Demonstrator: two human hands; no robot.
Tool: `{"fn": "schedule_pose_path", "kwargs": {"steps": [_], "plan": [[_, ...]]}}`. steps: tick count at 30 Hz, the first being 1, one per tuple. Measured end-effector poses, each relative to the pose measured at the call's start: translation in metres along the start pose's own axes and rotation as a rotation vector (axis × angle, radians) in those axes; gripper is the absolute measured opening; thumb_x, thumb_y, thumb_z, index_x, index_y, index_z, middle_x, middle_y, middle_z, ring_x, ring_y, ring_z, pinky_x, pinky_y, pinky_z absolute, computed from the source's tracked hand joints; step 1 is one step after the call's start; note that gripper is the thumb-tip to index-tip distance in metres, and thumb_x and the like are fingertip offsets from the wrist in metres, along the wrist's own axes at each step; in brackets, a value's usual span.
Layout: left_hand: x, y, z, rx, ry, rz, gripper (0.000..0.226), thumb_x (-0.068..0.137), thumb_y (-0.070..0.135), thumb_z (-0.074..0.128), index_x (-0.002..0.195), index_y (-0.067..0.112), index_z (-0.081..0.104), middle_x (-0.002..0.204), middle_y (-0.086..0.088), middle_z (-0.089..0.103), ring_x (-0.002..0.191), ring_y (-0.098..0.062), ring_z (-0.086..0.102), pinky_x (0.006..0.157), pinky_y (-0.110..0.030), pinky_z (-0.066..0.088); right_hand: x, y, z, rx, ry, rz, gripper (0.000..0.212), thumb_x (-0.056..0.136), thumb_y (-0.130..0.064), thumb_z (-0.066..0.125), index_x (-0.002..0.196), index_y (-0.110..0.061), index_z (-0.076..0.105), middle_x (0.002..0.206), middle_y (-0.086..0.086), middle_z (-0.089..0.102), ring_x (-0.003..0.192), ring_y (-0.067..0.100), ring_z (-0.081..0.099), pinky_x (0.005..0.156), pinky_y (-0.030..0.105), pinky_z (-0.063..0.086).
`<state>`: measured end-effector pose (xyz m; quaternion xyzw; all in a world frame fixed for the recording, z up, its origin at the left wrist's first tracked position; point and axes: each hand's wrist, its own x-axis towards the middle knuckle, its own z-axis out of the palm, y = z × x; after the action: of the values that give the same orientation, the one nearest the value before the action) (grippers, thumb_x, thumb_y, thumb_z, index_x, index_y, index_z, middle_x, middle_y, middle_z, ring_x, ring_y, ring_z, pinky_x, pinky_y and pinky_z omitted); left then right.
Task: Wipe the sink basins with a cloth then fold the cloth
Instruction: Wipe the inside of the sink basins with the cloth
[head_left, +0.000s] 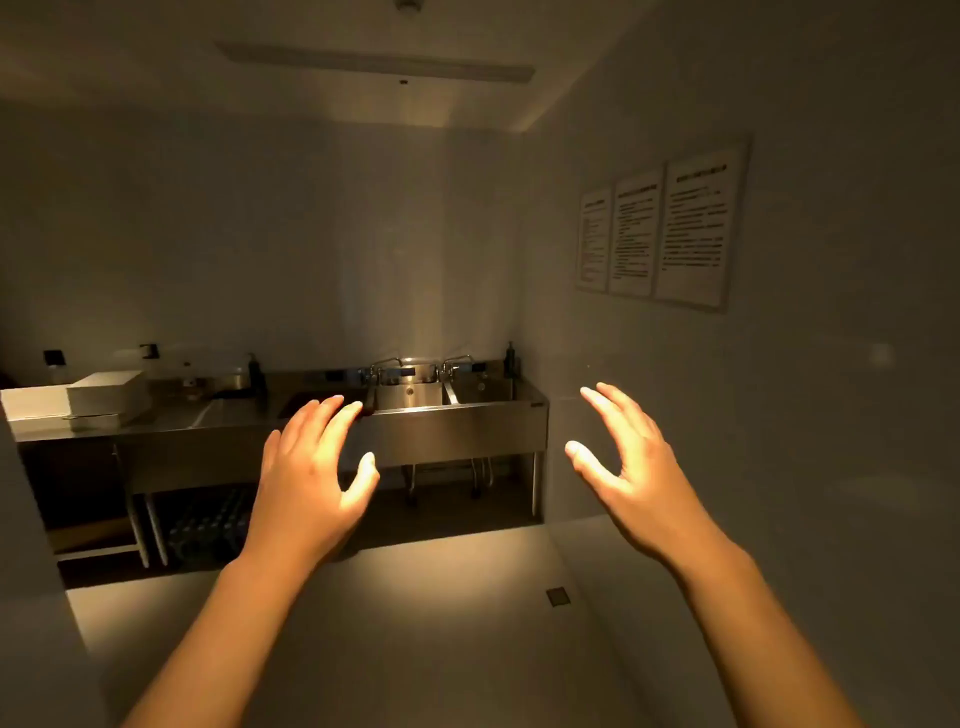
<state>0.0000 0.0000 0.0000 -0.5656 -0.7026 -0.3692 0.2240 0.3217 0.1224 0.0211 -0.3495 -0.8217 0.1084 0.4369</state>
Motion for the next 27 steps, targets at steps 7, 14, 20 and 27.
{"fn": "schedule_pose_path", "kwargs": {"steps": [7, 14, 20, 27], "plan": [[0.077, -0.114, 0.044, -0.034, 0.012, -0.081, 0.063, 0.1, 0.045, 0.054, 0.158, 0.028, 0.039, 0.165, 0.005, 0.034, 0.156, -0.017, 0.021, 0.126, -0.054, 0.021, 0.106, -0.002, 0.108, 0.034, -0.059, -0.041, 0.066, 0.093, -0.067, 0.046, 0.154, -0.051, 0.026, 0.162, -0.032, 0.015, 0.15, -0.009, 0.009, 0.125, 0.042, 0.023], [0.151, -0.22, 0.07, 0.006, 0.01, -0.073, 0.06, 0.101, 0.041, 0.056, 0.157, 0.026, 0.04, 0.165, 0.002, 0.035, 0.156, -0.02, 0.022, 0.126, -0.057, 0.022, 0.199, -0.016, 0.205, 0.051, -0.08, -0.055, 0.065, 0.096, -0.061, 0.048, 0.156, -0.045, 0.029, 0.164, -0.023, 0.02, 0.151, 0.001, 0.019, 0.12, 0.034, 0.024], [0.189, -0.273, 0.097, -0.009, -0.008, -0.118, 0.062, 0.1, 0.049, 0.045, 0.157, 0.026, 0.04, 0.165, 0.0, 0.034, 0.157, -0.023, 0.02, 0.125, -0.06, 0.023, 0.25, -0.006, 0.267, 0.019, -0.109, -0.044, 0.063, 0.099, -0.053, 0.051, 0.157, -0.039, 0.03, 0.166, -0.013, 0.022, 0.152, 0.01, 0.022, 0.122, 0.045, 0.027], [0.228, -0.322, 0.151, -0.011, -0.024, -0.146, 0.065, 0.098, 0.05, 0.043, 0.158, 0.024, 0.04, 0.166, -0.002, 0.034, 0.157, -0.023, 0.02, 0.126, -0.055, 0.02, 0.305, 0.036, 0.327, 0.033, -0.13, -0.022, 0.063, 0.099, -0.056, 0.049, 0.156, -0.043, 0.028, 0.166, -0.014, 0.019, 0.152, 0.011, 0.02, 0.122, 0.045, 0.026]]}}
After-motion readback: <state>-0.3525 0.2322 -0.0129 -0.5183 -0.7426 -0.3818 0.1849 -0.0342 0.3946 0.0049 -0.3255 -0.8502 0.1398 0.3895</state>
